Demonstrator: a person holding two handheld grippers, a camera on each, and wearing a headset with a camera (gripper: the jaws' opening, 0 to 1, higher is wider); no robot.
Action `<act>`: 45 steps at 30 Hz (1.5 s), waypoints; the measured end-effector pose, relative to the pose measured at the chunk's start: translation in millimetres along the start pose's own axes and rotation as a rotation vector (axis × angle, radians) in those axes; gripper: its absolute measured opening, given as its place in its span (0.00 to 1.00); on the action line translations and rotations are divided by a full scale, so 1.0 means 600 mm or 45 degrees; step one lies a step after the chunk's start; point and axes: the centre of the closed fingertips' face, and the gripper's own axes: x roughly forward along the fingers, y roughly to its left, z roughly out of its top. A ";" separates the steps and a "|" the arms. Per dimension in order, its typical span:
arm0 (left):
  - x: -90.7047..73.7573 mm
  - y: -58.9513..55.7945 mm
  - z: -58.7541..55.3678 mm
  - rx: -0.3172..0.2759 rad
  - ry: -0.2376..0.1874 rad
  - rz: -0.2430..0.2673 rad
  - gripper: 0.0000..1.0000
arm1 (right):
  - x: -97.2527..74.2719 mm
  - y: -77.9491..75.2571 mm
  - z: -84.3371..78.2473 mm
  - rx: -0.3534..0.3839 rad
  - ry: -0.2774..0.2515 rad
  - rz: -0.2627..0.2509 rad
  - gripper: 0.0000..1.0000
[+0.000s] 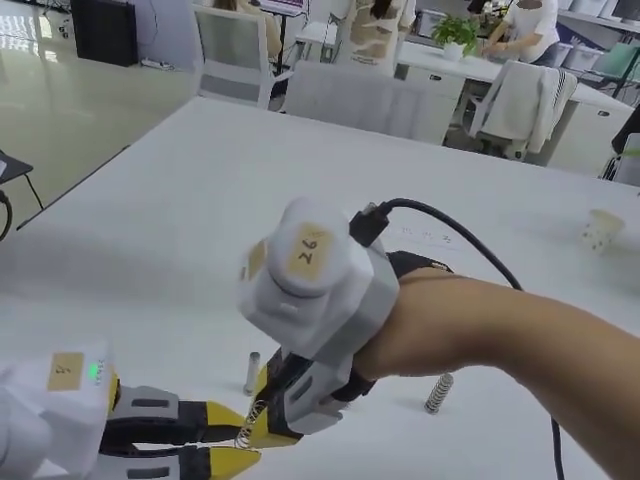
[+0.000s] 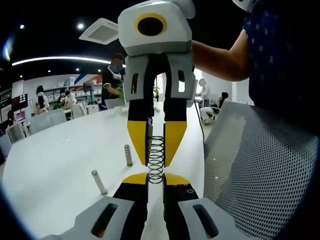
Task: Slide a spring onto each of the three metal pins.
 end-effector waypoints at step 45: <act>-0.024 0.032 -0.024 -0.139 0.014 0.152 0.53 | -0.008 -0.028 -0.019 -0.002 0.046 -0.040 0.09</act>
